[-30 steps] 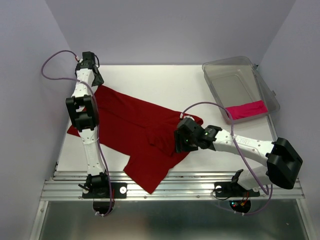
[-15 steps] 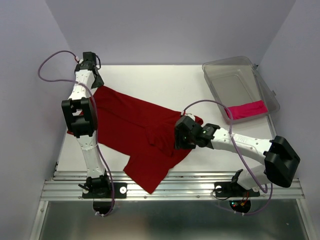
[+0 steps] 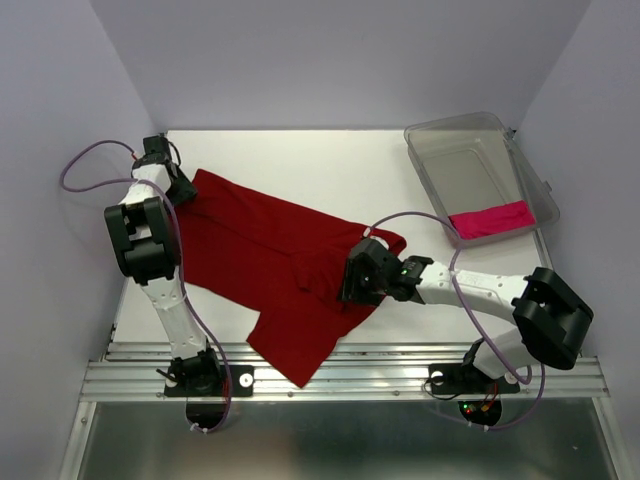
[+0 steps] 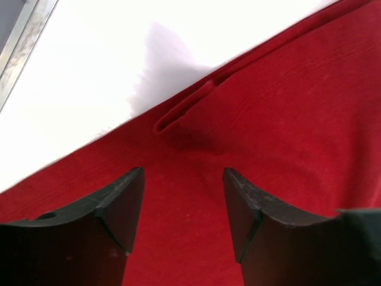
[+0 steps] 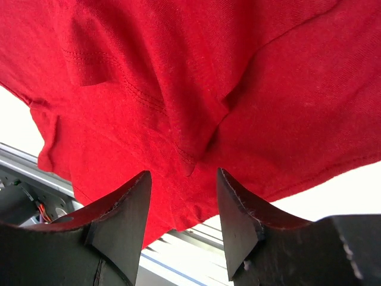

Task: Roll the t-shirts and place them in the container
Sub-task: Fold the T-shirt at the center of the board.

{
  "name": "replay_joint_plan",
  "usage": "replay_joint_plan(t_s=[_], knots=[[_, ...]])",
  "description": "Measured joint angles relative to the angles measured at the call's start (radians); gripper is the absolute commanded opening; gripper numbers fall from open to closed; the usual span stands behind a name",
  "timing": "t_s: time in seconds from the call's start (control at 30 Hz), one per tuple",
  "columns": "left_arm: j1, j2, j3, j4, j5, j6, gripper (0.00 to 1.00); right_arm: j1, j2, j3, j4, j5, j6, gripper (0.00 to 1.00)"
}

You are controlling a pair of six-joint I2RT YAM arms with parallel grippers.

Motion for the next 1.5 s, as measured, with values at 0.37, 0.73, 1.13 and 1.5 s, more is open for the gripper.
replay_joint_plan(t_s=[0.37, 0.73, 1.13, 1.5], knots=[[-0.01, 0.0, -0.001, 0.065, -0.005, -0.01, 0.64, 0.0, 0.007, 0.0, 0.026, -0.007, 0.0, 0.54], [-0.032, 0.014, 0.003, 0.063, -0.093, -0.007, 0.17, 0.0, 0.012, -0.015, 0.031, -0.007, 0.001, 0.57], [-0.037, 0.055, 0.036, 0.059, -0.113, -0.003, 0.0, 0.0, 0.115, -0.014, 0.061, -0.007, -0.001, 0.22], [-0.038, 0.055, 0.041, 0.056, -0.113, 0.002, 0.0, 0.0, 0.042, -0.032, 0.074, 0.028, 0.014, 0.01]])
